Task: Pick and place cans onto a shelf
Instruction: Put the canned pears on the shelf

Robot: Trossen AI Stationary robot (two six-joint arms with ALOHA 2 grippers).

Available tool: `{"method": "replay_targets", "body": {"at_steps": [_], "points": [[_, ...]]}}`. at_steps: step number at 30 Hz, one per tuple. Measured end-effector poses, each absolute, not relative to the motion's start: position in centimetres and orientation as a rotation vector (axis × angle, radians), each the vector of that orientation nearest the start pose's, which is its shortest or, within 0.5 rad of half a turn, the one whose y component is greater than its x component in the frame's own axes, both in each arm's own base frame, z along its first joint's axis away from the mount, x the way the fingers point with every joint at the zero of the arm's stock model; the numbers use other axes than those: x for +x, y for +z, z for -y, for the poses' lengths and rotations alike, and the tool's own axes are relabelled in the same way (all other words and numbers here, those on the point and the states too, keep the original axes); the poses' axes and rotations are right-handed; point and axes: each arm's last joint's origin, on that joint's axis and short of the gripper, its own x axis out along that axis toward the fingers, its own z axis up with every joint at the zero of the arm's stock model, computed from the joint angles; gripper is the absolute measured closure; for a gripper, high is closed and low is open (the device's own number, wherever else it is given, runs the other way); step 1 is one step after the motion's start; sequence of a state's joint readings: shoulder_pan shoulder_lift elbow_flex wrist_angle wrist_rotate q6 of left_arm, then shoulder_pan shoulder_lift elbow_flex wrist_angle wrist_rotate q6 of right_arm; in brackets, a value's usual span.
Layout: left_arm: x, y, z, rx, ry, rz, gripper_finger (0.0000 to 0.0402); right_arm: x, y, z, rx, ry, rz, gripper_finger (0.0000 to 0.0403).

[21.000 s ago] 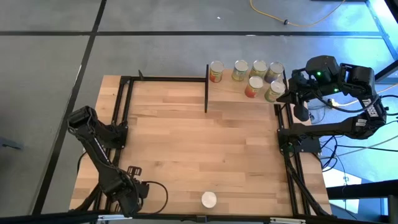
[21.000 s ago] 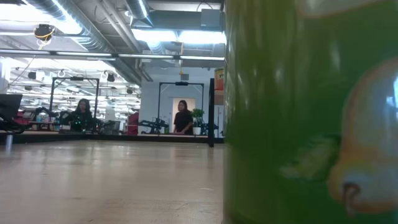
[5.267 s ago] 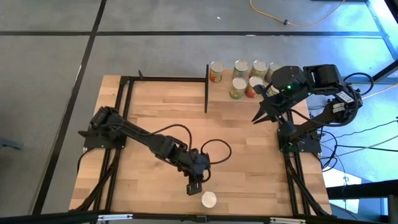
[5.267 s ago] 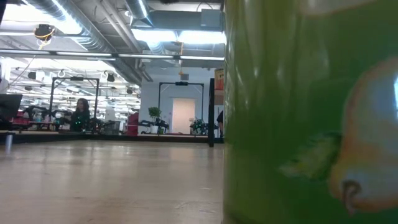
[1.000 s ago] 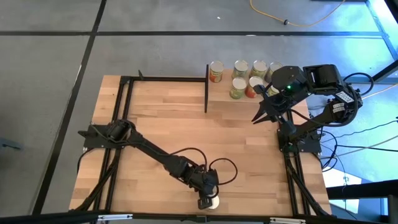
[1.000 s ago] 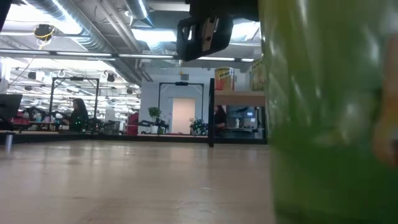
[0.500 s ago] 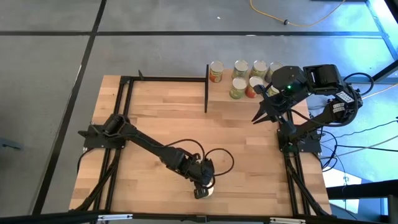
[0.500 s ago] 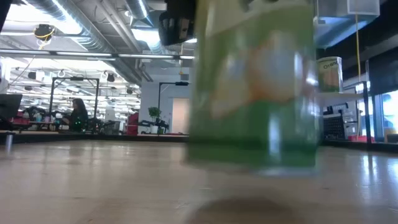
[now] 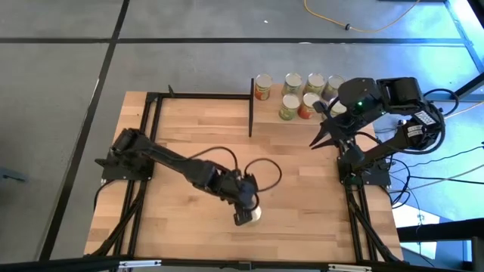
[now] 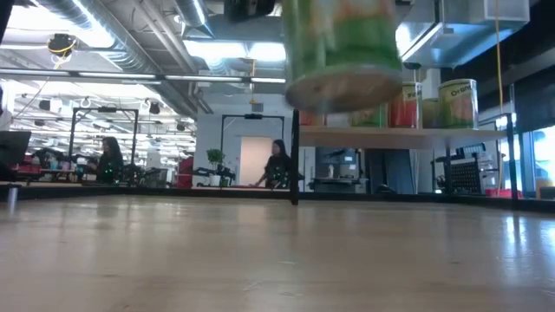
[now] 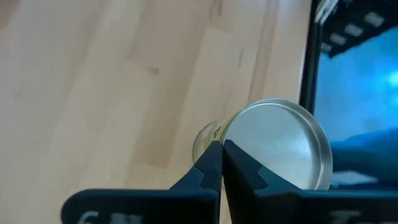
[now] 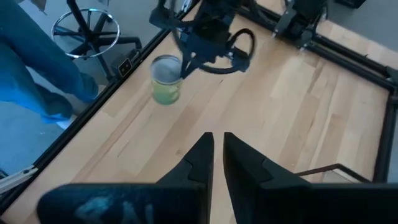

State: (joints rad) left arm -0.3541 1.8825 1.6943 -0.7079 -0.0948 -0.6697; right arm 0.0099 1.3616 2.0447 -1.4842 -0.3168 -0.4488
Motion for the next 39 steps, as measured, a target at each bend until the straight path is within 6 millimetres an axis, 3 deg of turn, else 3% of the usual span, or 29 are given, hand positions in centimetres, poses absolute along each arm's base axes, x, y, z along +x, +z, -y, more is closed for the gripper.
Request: {"method": "replay_targets", "body": {"at_steps": [9, 21, 33, 39], "points": [[36.7, 34.5, 9.4, -0.409, 0.165, -0.76, 0.0401, 18.2, 49.8, -1.1, -0.307, 0.47, -0.674, 0.0364], [35.3, 38.0, 2.9, -0.355, 0.274, -0.675, 0.0401, 18.2, 49.7, -1.1, -0.308, 0.465, -0.677, 0.0364], [33.9, 44.6, -2.2, -0.182, 0.275, -0.554, 0.0401, 18.6, 50.0, -0.9, -0.314, 0.448, -0.634, 0.0364], [32.9, 46.2, -5.1, -0.126, 0.308, -0.529, 0.0401, 18.9, 50.4, -0.5, -0.253, 0.384, -0.608, 0.0363]]}}
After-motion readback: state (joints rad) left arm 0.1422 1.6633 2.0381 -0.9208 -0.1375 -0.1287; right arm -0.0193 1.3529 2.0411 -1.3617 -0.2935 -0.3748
